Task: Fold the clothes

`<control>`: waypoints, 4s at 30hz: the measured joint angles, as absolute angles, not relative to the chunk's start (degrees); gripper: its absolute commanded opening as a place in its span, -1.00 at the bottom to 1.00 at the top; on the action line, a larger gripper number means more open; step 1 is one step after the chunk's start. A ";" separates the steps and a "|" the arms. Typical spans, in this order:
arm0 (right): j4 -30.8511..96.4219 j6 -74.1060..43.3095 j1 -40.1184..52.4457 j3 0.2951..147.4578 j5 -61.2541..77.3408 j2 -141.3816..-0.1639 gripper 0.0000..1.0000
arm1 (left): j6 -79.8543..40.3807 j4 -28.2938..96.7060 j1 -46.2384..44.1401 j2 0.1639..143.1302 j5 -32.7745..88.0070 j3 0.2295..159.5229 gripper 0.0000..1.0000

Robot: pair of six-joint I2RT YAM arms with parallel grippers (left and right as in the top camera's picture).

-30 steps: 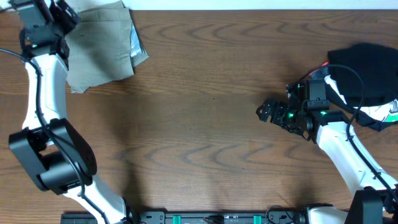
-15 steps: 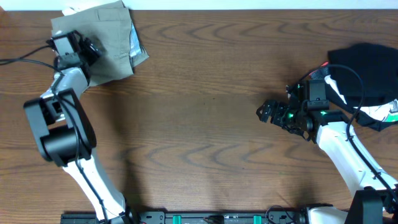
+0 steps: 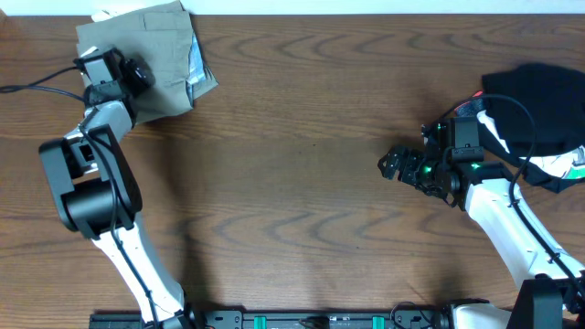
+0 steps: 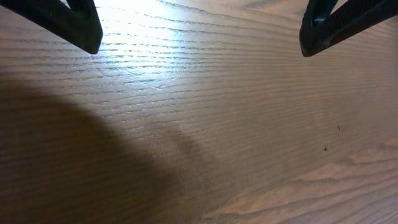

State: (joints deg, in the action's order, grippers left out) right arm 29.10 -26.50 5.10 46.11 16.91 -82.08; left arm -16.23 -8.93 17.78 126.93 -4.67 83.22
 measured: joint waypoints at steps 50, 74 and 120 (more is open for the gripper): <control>56.51 -28.25 5.10 49.71 2.11 -3.88 0.98 | -14.76 42.57 14.52 26.13 40.99 63.33 0.96; 77.32 -28.49 5.10 49.71 -1.50 -3.62 0.99 | -15.20 43.09 14.50 26.20 41.67 56.77 0.96; 19.81 -11.64 0.23 17.37 2.59 -0.97 0.99 | -15.20 43.07 14.52 26.20 41.85 56.77 0.96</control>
State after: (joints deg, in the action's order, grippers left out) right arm 19.81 -11.64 0.23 17.37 2.59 -0.97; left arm -15.20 43.07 14.52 26.20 41.85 56.77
